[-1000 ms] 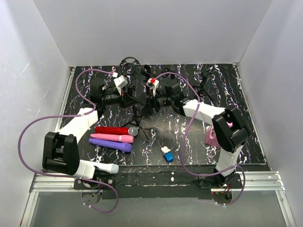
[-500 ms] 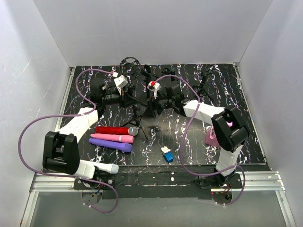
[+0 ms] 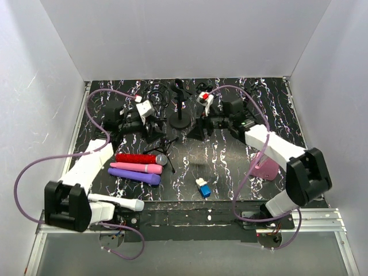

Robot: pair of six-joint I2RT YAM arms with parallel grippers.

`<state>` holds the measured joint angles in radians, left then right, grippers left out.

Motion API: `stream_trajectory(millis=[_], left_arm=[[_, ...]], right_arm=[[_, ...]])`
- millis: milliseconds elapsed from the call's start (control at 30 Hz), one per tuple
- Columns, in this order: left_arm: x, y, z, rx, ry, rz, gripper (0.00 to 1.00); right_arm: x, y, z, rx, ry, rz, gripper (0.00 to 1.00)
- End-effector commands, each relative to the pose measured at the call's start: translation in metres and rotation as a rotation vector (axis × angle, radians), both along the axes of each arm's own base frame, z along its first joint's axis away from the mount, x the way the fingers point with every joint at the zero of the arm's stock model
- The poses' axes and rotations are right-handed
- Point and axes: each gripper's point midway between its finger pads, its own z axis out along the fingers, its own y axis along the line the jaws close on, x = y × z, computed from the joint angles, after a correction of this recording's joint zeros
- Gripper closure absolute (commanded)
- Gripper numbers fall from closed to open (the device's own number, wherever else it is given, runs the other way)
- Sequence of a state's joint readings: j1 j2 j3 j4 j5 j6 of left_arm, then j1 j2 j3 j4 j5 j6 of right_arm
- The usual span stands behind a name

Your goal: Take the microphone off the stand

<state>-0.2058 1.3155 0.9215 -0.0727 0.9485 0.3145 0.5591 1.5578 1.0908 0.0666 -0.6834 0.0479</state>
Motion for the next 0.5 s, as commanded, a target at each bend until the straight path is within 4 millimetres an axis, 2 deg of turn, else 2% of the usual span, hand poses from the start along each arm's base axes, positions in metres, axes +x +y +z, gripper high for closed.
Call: stream_trajectory(millis=[0, 167, 200, 300, 333, 367, 467], left_arm=[[-0.032, 0.029, -0.006, 0.17, -0.14, 0.027, 0.3], [-0.053, 0.057, -0.007, 0.248, -0.128, 0.149, 0.27], [-0.053, 0.064, -0.009, 0.261, -0.096, 0.203, 0.21], [-0.053, 0.078, -0.009, 0.27, -0.035, 0.327, 0.18], [-0.051, 0.084, -0.007, 0.273, -0.022, 0.374, 0.06], [-0.048, 0.089, -0.005, 0.273, -0.01, 0.42, 0.02], [-0.035, 0.108, 0.001, 0.279, 0.006, 0.577, 0.02]], right_arm=[[-0.018, -0.034, 0.015, -0.056, -0.043, -0.001, 0.27], [-0.035, -0.066, 0.041, -0.124, -0.087, -0.034, 0.23], [-0.037, -0.071, 0.043, -0.147, -0.084, -0.05, 0.22], [-0.042, -0.084, 0.052, -0.18, -0.082, -0.103, 0.21], [-0.04, -0.088, 0.056, -0.188, -0.077, -0.14, 0.2], [-0.04, -0.092, 0.059, -0.194, -0.063, -0.173, 0.19], [-0.033, -0.106, 0.07, -0.241, -0.034, -0.289, 0.17]])
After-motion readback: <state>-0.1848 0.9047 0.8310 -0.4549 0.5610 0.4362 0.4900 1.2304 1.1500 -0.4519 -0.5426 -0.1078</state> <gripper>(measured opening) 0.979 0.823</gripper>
